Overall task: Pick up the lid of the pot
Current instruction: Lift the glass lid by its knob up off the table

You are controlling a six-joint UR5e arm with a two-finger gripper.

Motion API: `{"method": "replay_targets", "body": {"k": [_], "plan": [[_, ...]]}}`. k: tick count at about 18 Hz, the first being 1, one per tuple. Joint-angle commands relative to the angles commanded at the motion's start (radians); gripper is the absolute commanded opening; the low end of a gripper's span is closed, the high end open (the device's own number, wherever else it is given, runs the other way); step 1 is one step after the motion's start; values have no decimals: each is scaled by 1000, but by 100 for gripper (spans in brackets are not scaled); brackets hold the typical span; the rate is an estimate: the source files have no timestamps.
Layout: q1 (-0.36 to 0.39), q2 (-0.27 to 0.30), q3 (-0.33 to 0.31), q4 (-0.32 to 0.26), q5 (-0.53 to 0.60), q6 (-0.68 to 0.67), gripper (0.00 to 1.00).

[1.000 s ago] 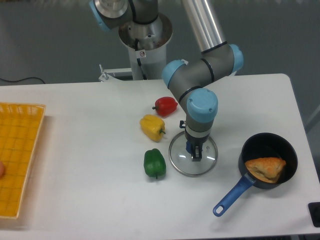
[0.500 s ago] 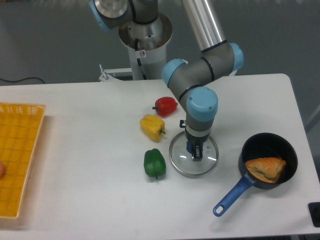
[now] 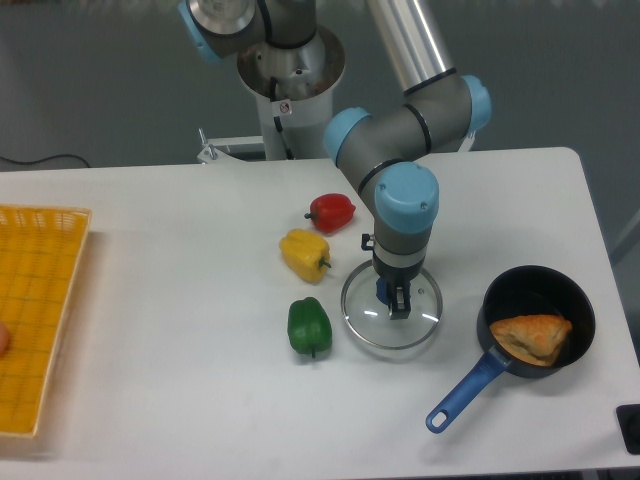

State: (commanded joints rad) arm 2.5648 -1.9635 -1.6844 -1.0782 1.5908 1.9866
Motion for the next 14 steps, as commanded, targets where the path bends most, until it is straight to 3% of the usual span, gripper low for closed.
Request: {"method": "replay_targets", "body": {"k": [7, 14], "plan": [[2, 28, 34, -81, -3, -17, 56], [0, 31, 107, -160, -8, -83, 55]]}}
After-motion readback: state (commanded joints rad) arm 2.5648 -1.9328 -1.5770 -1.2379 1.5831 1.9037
